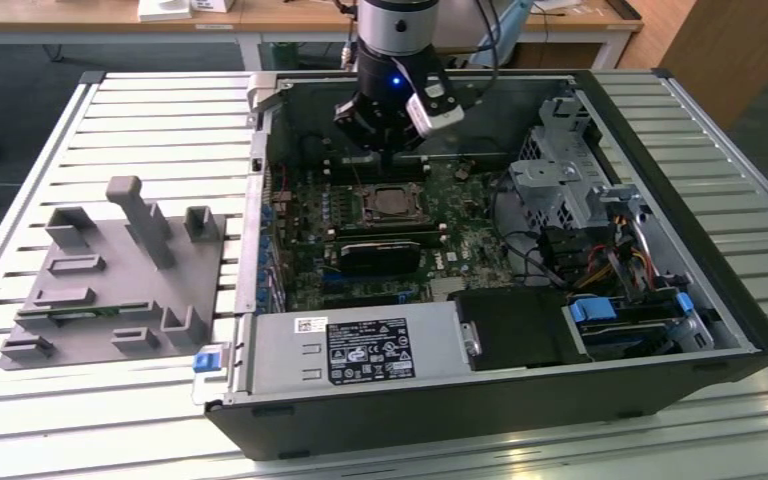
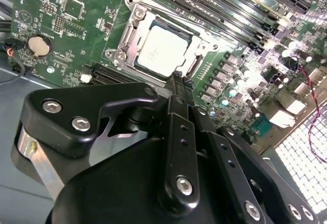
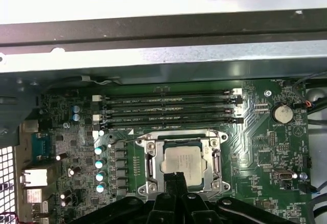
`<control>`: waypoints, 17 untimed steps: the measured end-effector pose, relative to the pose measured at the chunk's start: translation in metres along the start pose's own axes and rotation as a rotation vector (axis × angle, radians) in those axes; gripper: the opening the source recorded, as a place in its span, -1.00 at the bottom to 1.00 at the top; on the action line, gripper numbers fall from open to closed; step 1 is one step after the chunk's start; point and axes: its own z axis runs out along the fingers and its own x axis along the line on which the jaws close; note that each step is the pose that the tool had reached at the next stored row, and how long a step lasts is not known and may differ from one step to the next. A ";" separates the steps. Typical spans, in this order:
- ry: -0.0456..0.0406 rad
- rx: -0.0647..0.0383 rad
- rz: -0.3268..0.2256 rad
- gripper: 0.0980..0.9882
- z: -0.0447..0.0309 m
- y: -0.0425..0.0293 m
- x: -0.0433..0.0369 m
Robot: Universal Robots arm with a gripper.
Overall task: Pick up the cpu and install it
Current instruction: 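Install the first cpu locking lever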
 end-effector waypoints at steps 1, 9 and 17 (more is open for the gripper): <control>0.0000 0.000 0.000 -0.98 0.0000 0.0000 0.0004; 0.0000 0.000 0.000 -0.98 0.0000 -0.0002 0.0025; 0.0000 0.000 0.000 -0.98 0.0000 -0.0003 0.0040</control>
